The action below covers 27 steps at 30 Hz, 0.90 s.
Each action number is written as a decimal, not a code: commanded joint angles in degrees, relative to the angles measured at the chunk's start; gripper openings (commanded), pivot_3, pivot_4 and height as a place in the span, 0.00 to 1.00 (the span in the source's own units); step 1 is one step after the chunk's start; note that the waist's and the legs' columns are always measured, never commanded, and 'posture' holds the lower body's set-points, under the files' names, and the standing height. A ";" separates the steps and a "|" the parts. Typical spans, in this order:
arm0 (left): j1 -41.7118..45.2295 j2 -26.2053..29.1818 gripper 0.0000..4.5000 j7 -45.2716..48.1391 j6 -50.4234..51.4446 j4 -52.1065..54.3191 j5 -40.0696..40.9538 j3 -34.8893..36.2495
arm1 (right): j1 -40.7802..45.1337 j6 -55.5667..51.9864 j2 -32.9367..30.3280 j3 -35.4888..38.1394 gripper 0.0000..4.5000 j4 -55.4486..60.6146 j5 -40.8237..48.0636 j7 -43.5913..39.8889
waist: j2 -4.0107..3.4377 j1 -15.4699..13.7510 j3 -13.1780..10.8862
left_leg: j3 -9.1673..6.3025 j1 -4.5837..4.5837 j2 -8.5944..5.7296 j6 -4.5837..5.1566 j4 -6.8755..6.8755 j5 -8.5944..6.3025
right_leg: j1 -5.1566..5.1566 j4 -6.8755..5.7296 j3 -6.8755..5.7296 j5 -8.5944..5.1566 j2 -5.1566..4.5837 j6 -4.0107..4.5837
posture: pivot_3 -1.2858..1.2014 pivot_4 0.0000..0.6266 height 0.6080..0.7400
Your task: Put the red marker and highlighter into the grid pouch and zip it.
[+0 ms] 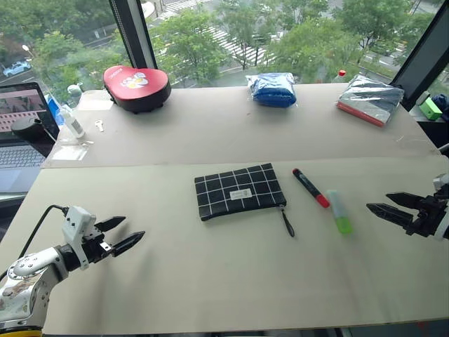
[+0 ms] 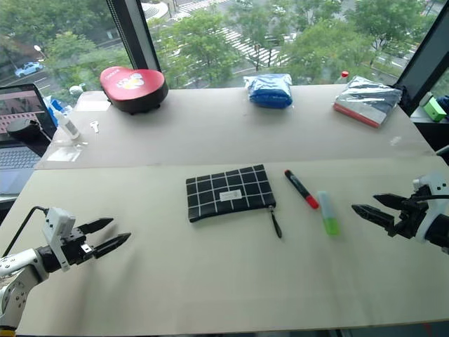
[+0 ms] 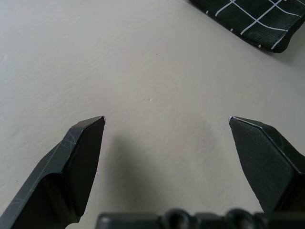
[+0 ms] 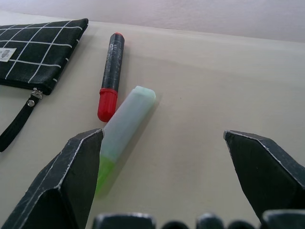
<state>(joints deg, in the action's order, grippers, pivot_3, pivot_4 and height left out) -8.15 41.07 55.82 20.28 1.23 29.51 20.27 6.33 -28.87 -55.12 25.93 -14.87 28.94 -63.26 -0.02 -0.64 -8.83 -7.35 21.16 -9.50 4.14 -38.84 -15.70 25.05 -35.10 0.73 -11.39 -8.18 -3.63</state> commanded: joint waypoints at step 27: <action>20.95 3.19 1.00 3.72 -55.70 -17.27 -27.85 -18.50 | 17.60 -4.89 17.33 -23.32 0.00 17.54 0.63 5.17 | 0.03 0.20 0.00 | 0.25 0.04 0.36 0.05 -0.06 0.04 | 0.18 0.07 0.11 0.28 0.39 0.20 | 0.52 0.24 1.00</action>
<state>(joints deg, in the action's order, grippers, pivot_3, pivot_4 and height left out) 11.47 44.69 61.05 -32.24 -16.95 3.30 2.95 20.31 -36.45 -39.29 6.27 1.49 32.40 -59.51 0.02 -0.45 -8.84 -7.08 21.20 -9.14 4.18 -38.90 -15.66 25.26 -35.03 0.84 -11.10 -7.78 -3.43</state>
